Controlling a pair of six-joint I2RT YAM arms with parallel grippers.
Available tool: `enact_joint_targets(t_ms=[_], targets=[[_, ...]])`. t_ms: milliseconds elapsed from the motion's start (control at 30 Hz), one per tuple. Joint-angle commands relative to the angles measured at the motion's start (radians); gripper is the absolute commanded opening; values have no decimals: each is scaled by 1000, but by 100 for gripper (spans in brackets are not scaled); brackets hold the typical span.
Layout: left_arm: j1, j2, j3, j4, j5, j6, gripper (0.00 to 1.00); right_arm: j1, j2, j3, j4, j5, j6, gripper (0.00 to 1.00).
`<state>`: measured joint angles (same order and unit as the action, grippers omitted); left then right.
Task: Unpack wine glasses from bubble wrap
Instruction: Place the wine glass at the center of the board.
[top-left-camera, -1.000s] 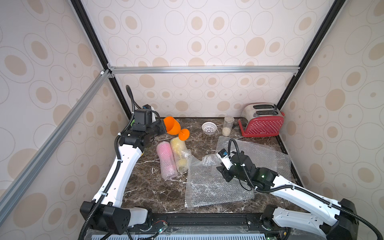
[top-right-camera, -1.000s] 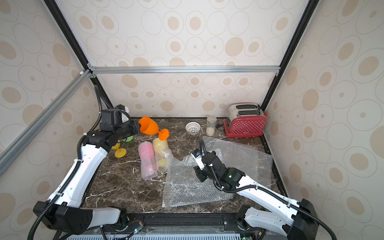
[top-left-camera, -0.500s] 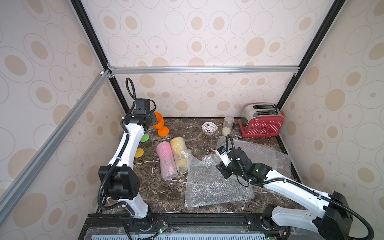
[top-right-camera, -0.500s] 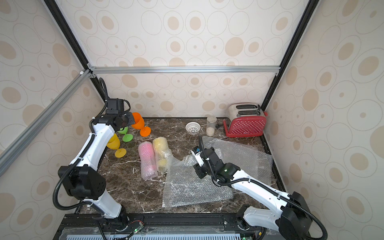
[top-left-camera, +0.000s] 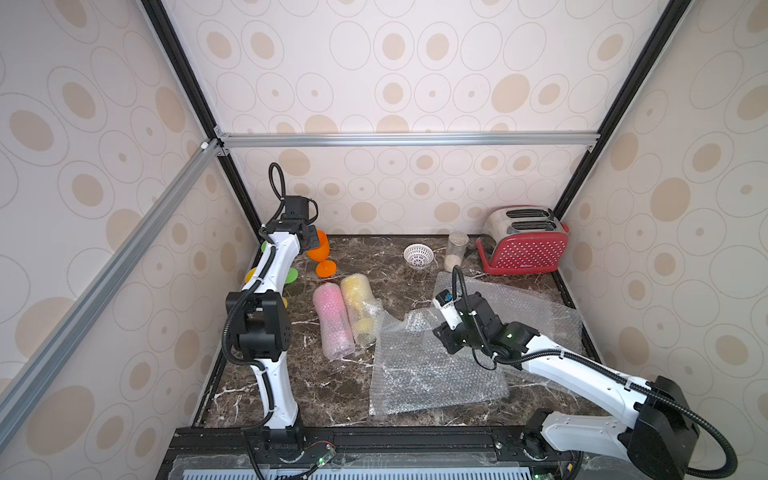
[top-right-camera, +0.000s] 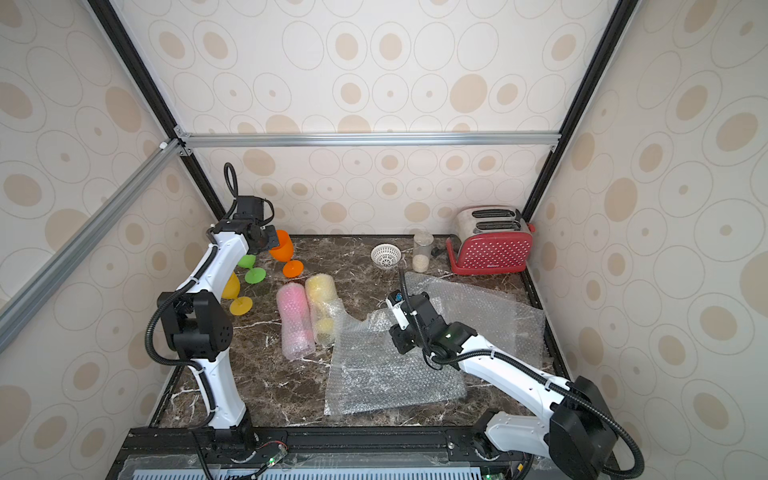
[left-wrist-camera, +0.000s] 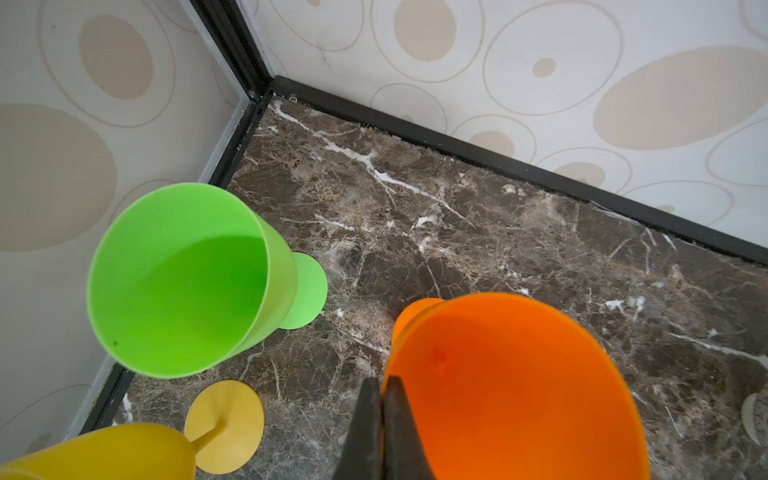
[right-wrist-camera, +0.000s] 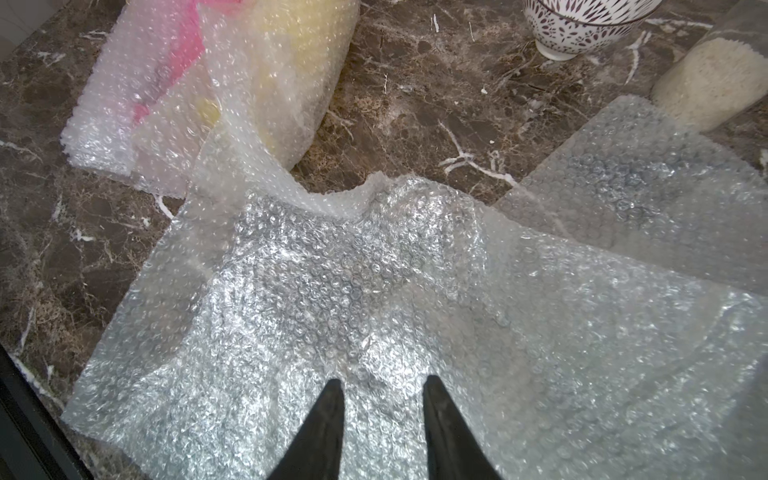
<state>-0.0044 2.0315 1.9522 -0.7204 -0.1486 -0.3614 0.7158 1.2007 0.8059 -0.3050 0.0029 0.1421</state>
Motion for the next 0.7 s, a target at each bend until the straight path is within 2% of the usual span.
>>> enact_joint_targets(t_ms=[0,400,667], targets=[[9,31,80,-40,-48,20,0,-16,10,7,18,-12,17,35],[9,104,127,-54,-79,15,0,-48,29,-1,27,-38,25,35],[9,110,169,-79,-78,22,28,-59,48,22,-17,-53,42,36]])
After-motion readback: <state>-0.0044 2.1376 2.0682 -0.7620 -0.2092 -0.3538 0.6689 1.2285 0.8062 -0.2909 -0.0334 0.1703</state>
